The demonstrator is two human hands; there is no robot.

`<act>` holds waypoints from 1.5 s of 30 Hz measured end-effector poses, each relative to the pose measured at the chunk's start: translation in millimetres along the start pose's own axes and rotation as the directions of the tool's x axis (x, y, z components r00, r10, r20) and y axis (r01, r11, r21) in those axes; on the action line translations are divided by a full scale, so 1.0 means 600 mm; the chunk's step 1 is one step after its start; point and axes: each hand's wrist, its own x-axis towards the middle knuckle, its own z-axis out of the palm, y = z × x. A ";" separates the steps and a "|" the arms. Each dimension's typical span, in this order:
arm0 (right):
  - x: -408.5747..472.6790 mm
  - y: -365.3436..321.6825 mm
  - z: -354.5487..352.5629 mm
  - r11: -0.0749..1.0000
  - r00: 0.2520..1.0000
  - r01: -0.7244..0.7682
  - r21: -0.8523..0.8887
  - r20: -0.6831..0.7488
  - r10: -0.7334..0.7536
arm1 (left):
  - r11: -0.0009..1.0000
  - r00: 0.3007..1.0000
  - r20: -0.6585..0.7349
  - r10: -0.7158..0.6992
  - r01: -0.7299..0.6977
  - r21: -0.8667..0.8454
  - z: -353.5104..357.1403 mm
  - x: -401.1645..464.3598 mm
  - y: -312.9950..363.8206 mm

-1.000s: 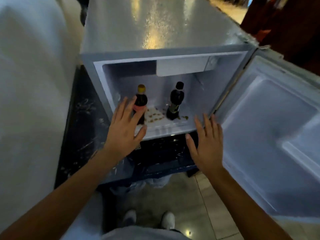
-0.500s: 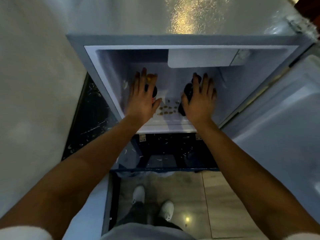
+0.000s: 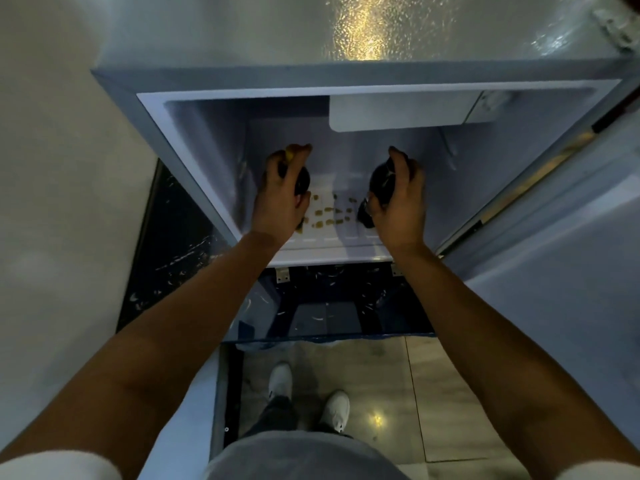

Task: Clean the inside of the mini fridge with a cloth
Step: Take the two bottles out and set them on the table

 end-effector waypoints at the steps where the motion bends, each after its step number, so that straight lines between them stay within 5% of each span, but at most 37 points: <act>1: -0.001 -0.001 -0.003 1.000 1.000 -0.003 0.007 -0.002 0.003 | 1.000 1.000 0.003 0.001 -0.001 0.002 -0.001 0.001 0.001; 10: -0.057 -0.023 -0.044 0.997 0.995 0.050 0.052 0.085 -0.054 | 0.989 0.996 0.091 0.012 0.002 -0.149 -0.041 -0.067 0.012; 15: -0.113 -0.069 -0.091 0.991 0.986 0.087 0.105 0.134 -0.100 | 0.974 0.997 0.023 0.080 -0.073 -0.213 -0.086 -0.165 0.025; 26: -0.211 -0.203 -0.094 0.952 0.920 0.177 0.251 0.303 -0.251 | 0.931 0.979 -0.116 -0.167 0.117 -0.346 -0.241 -0.312 -0.003; 36: -0.245 -0.305 0.043 0.944 0.838 0.144 0.298 0.470 -0.277 | 0.930 0.924 -0.184 -0.336 0.294 -0.223 -0.302 -0.345 -0.143; 45: -0.224 -0.356 0.218 0.960 0.858 0.117 0.255 0.461 -0.227 | 0.955 0.927 -0.236 -0.290 0.263 -0.139 -0.304 -0.296 -0.272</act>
